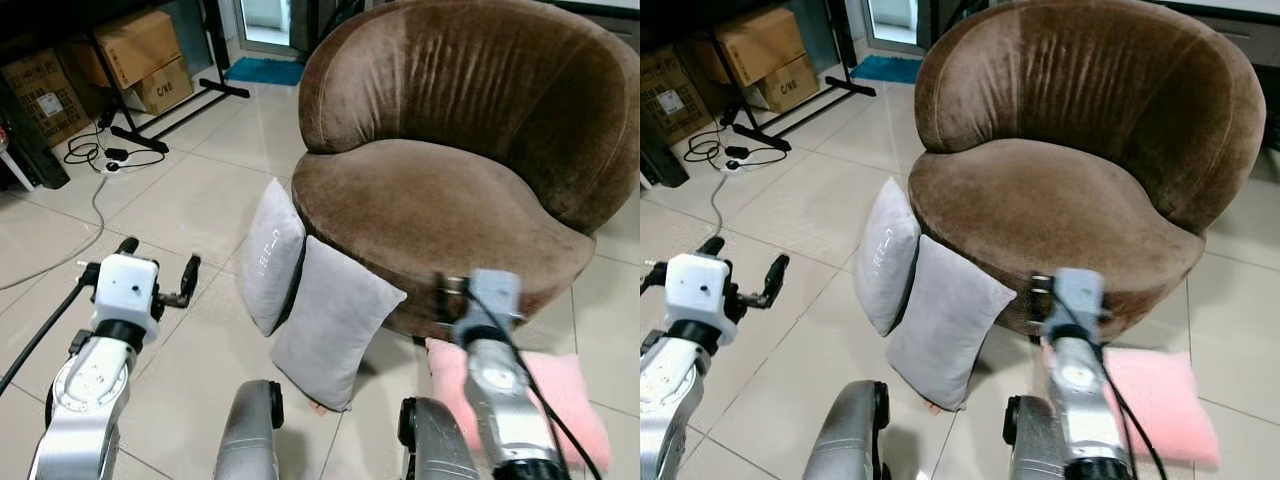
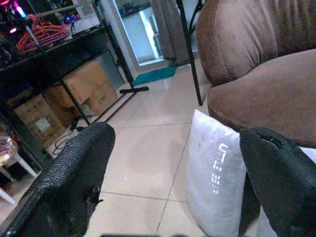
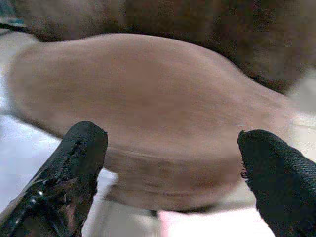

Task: Move the pillow to the sofa from floor

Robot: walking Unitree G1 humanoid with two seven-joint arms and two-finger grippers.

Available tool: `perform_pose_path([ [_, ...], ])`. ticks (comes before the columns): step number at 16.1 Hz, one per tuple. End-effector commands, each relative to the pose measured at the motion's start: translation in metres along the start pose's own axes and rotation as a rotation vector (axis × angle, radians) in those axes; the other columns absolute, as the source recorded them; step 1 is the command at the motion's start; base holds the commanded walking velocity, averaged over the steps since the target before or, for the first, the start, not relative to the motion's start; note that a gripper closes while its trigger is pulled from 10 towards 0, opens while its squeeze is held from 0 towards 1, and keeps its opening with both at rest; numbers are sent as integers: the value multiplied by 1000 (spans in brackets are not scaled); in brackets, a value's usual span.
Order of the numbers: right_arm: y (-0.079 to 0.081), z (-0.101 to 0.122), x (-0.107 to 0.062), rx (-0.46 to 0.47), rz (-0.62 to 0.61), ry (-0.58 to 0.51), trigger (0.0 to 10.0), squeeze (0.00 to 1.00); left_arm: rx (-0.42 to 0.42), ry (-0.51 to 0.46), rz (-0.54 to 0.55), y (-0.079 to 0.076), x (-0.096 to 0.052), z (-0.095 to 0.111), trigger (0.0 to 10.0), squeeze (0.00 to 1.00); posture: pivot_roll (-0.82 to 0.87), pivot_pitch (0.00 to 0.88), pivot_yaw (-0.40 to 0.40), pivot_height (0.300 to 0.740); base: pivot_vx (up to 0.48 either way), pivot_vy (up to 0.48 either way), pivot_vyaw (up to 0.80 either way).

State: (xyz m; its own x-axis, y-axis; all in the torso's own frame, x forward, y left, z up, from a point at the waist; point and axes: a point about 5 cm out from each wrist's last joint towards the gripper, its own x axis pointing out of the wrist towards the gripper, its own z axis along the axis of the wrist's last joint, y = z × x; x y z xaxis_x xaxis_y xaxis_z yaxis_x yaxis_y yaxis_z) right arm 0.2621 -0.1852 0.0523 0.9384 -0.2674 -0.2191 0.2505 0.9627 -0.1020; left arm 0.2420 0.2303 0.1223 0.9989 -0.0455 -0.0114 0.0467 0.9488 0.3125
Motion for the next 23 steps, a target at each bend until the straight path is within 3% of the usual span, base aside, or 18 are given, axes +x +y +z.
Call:
perform_pose_path([
  [1, -10, -6, -2, -18, -55, 7, 10000, 0, 29, 5, -27, 0, 2, -2, 10000, 0, 84, 0, 59, 595, 0, 0, 0],
  [3, -30, -10, -6, -67, -110, 0, 10000, 0, 24, -5, -49, -5, 9, -1, 10000, 0, 73, 0, 69, 595, 0, 0, 0],
  [5, -40, -6, -13, -24, -96, -15, 10000, 0, 14, -16, -77, -10, 17, -1, 10000, 0, 35, 0, 85, 595, 0, 0, 0],
  [9, -26, 5, -29, 24, 60, -38, 10000, 0, -7, -10, -101, -20, 18, -7, 10000, 0, 0, 0, 85, 595, 0, 0, 0],
  [15, -14, 8, -39, 63, 111, -18, 10000, 0, -15, -11, -73, -19, 15, -11, 10000, 0, 10, 0, 56, 595, 0, 0, -133],
  [18, -5, 11, -38, 78, 148, -18, 10000, 0, -14, -9, -68, -19, 11, -13, 10000, 0, 15, 0, 52, 595, 0, 0, -800],
  [23, 11, 14, -32, 78, 202, -13, 10000, 0, -18, -16, -58, -18, 8, -12, 10000, 0, 29, 0, 44, 595, 297, 0, 0],
])
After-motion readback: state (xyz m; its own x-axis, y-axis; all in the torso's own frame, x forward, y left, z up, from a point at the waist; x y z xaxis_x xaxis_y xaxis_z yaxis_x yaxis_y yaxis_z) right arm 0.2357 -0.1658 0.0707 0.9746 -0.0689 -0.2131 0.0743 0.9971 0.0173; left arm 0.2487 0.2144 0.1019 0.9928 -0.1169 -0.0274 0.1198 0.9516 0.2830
